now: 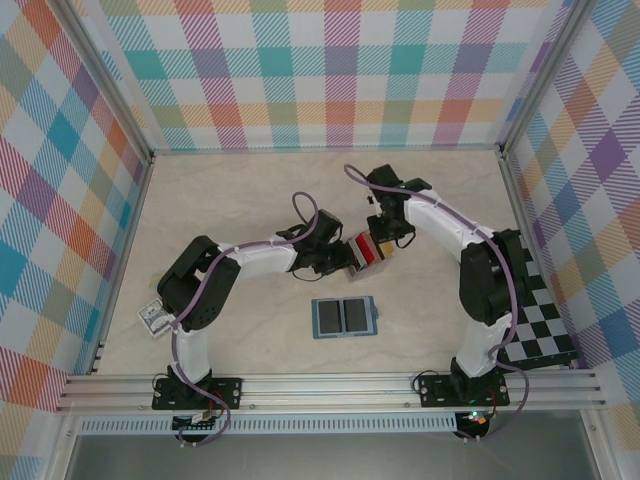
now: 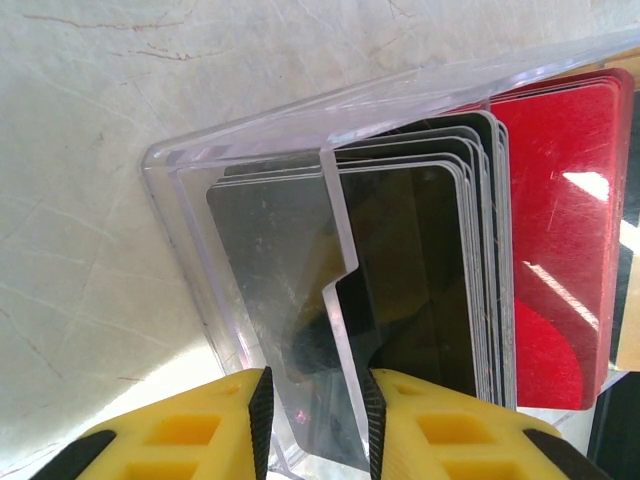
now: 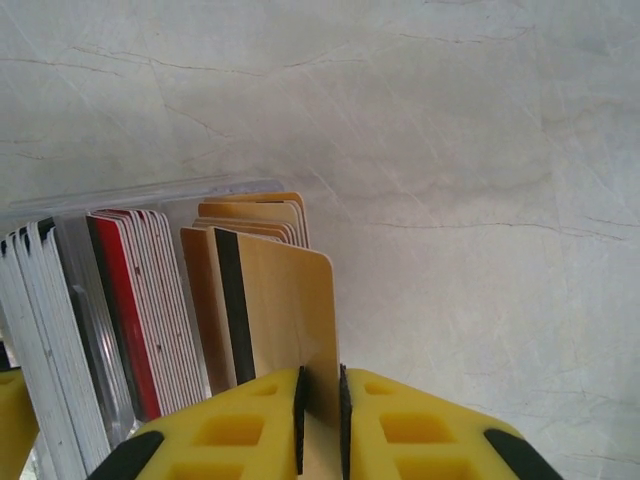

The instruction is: Put the credit cards into the card holder

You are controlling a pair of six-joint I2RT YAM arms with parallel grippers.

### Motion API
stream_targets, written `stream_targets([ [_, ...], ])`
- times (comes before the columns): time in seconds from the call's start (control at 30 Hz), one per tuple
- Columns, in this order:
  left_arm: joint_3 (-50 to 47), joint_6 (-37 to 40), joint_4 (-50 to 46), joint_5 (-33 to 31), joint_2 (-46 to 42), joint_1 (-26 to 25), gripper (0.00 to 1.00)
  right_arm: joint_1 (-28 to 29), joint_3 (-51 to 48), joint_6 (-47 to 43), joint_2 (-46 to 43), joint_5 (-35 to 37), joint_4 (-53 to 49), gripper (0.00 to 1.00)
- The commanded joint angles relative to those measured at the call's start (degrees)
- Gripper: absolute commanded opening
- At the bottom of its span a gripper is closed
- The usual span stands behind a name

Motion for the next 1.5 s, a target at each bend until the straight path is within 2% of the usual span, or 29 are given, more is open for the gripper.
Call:
stream_targets([
  [0.0, -1.2, 1.0, -8.0, -0.8, -0.6, 0.7, 0.30, 0.0, 1.2, 0.0, -3.2, 0.7, -1.8, 0.17],
  [0.5, -0.8, 1.4, -7.5, -0.7, -3.0, 0.8, 0.33, 0.0, -0.7, 5.2, -9.3, -11.4, -0.8, 0.04],
  [0.7, -1.4, 1.6, -7.6, -1.9, -7.3, 0.8, 0.42, -0.2, -3.1, 8.9, -13.3, -14.1, 1.3, 0.03],
  [0.8, -3.2, 1.2, -7.1, -3.0, -11.5, 1.1, 0.48, -0.8, -5.6, 12.1, -17.0, -18.2, 3.6, 0.02],
  [0.9, -7.5, -0.9, -2.0, -0.8, -17.0, 1.8, 0.53, -2.0, -8.5, 15.9, -20.5, -23.9, 6.6, 0.02],
  [1.07, -17.0, -7.5, 14.6, 6.8, -25.4, 4.0, 0.63, -4.4, -14.5, 23.1, -25.3, -35.1, 13.3, 0.02],
  [1.27, -19.4, -12.2, 28.8, 18.0, -24.9, 4.6, 0.65, -4.9, -18.8, 29.1, -27.0, -45.3, 21.0, 0.02],
  [1.47, -19.1, -13.7, 33.5, 20.7, -24.1, 4.6, 0.61, -4.9, -20.9, 32.7, -26.7, -49.7, 26.0, 0.03],
])
